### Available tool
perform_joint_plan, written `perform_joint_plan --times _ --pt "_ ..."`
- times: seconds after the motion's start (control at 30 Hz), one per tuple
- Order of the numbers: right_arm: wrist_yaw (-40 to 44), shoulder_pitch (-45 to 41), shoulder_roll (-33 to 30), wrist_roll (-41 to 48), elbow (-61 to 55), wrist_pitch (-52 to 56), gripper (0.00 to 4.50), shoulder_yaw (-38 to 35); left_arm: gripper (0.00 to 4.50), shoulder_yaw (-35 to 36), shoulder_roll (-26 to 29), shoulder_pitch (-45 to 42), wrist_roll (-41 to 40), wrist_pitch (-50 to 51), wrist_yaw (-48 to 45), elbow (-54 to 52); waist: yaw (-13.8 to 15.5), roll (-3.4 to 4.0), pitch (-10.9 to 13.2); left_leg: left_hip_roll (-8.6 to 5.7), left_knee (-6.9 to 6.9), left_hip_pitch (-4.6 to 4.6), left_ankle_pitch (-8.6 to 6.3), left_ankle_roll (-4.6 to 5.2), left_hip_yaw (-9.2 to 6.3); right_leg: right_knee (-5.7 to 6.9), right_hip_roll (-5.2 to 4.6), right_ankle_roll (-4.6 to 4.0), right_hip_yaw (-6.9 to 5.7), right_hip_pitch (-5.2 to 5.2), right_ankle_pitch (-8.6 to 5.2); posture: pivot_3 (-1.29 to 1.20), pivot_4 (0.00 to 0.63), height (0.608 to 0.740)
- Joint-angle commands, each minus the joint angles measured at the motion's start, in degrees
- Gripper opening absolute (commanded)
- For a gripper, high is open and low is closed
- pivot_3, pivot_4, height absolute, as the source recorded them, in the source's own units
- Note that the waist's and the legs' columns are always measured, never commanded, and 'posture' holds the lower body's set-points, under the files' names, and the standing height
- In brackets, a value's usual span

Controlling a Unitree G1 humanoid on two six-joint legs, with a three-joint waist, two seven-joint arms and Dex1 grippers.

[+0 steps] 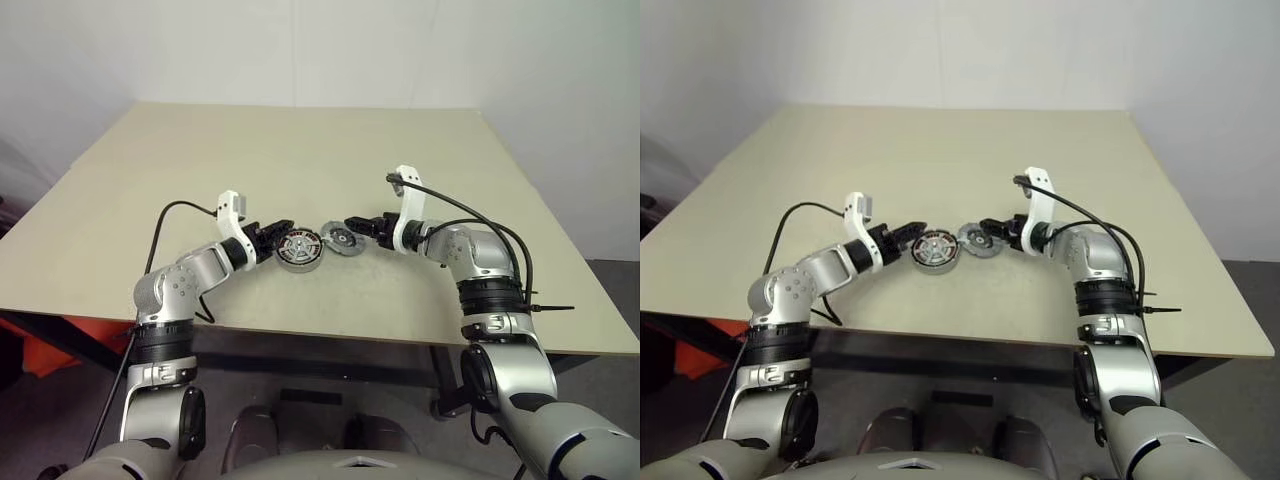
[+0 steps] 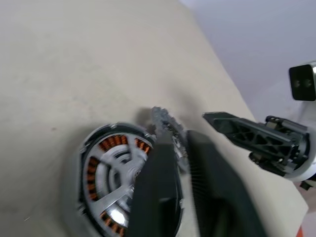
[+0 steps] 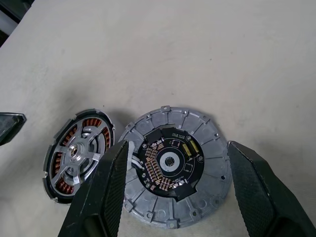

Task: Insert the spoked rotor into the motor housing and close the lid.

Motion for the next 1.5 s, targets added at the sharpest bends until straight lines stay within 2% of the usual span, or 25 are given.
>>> perform_joint_plan --times 0.03,0.23,0.43,0.6,0.7,0.8,0.87,0.93,1.17,1.5 --pt "-0.02 -0.94 -0.01 1.10 -0.81 -1.41 3.53 -0.15 0.05 -1.25 -0.57 -2.79 0.09 -0.02 0.38 1.90 0.00 0.00 0.00 0.00 0.00 0.00 0.00 0.00 0.00 -0.01 0.00 0.00 0.00 0.00 0.00 0.00 0.000 0.740" --pt "-0.47 -0.64 0.21 1.18 -1.40 -1.59 3.53 -0.23 0.05 -4.80 -1.21 -5.73 4.98 0.86 4.38 8.86 0.06 0.00 0.00 -0.01 -0.02 -0.03 0.00 0.00 -0.01 -0.05 0.00 0.02 0.00 -0.01 0.00 0.00 0.000 0.740" --pt "-1.27 -0.72 0.29 1.34 -1.40 -1.73 3.53 -0.86 0.05 -5.41 -1.06 -7.84 8.87 3.62 9.31 13.97 0.10 0.00 0.00 -0.01 -0.07 -0.01 0.00 0.00 -0.02 -0.11 0.00 0.04 -0.01 0.03 -0.01 0.00 0.000 0.740" --pt "-2.22 -0.97 0.40 2.70 -1.74 0.59 3.53 -2.11 0.05 -4.59 -1.28 -8.25 8.75 5.09 9.91 14.85 0.03 0.01 0.00 -0.02 -0.11 0.44 -0.01 0.01 -0.01 -0.18 0.00 0.10 0.00 0.40 -0.04 0.00 0.000 0.740" --pt "-6.02 -3.30 0.76 7.88 -0.82 10.01 3.53 -9.93 0.05 -4.61 -1.22 -8.05 8.38 6.24 9.35 14.19 0.02 0.01 0.00 -0.01 -0.13 0.45 0.00 0.00 -0.02 -0.22 0.00 0.13 -0.01 0.41 -0.03 0.00 0.000 0.740" --pt "-14.35 -6.82 2.01 12.39 3.05 19.88 3.53 -22.62 0.05 -4.51 -1.28 -7.80 8.13 6.99 9.04 13.50 0.01 0.03 -0.01 -0.03 -0.16 0.43 0.00 -0.01 -0.05 -0.24 0.00 0.13 0.01 0.39 -0.02 0.00 0.000 0.740" --pt "-20.94 -8.40 2.65 13.05 6.05 23.60 3.53 -30.56 0.05 -4.45 -1.33 -7.71 8.15 7.23 9.01 13.22 0.03 0.07 -0.04 -0.04 -0.21 0.43 0.00 -0.01 -0.05 -0.26 0.00 0.13 0.01 0.38 -0.02 0.00 0.000 0.740" --pt "-24.87 -8.03 3.03 12.70 6.63 25.79 3.53 -34.48 0.05 -4.44 -1.36 -7.59 8.13 7.40 8.99 12.89 0.07 0.07 -0.07 -0.06 -0.38 0.46 0.02 -0.04 -0.02 -0.36 0.00 0.13 0.01 0.39 -0.02 0.00 0.000 0.740" --pt "-33.20 -3.36 6.88 10.88 2.01 32.08 3.53 -41.01 0.05 -4.69 -1.16 -7.45 8.22 7.88 8.59 11.89 0.20 0.37 -0.25 -0.21 -0.91 0.44 0.09 -0.14 -0.02 -0.50 -0.03 0.22 0.07 0.33 -0.09 0.00 0.000 0.740" --pt "-30.85 -0.30 11.42 13.83 -2.86 38.50 3.53 -41.12 0.05 -5.25 -0.20 -7.25 8.94 7.84 7.83 11.71 0.13 0.41 -0.39 -0.23 -1.14 0.52 0.09 -0.14 -0.03 -0.55 -0.02 0.36 0.11 0.40 -0.24 0.00 0.000 0.740"
